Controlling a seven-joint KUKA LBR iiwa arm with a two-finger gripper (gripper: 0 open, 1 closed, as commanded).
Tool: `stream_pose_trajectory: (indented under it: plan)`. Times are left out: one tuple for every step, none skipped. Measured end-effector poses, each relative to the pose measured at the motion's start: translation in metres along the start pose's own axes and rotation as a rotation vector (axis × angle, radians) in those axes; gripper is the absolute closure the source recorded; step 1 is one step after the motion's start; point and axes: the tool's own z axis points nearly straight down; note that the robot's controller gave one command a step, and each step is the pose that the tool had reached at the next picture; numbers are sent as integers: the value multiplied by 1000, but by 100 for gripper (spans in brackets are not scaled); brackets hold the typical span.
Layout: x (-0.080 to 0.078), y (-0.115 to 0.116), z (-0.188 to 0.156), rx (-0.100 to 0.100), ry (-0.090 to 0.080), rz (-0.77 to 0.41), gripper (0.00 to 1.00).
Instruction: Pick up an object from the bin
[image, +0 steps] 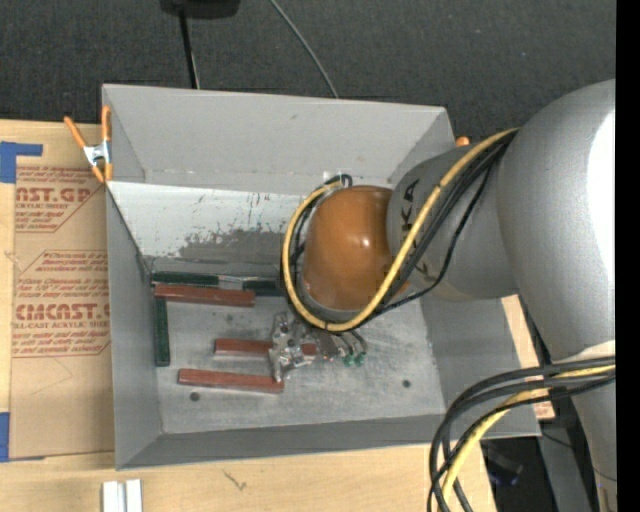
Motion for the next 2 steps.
stream_pose_trajectory:
  plan:
    - [0,2,-48,0,7,-18,100]
    - [-31,8,-45,1,0,202,0]
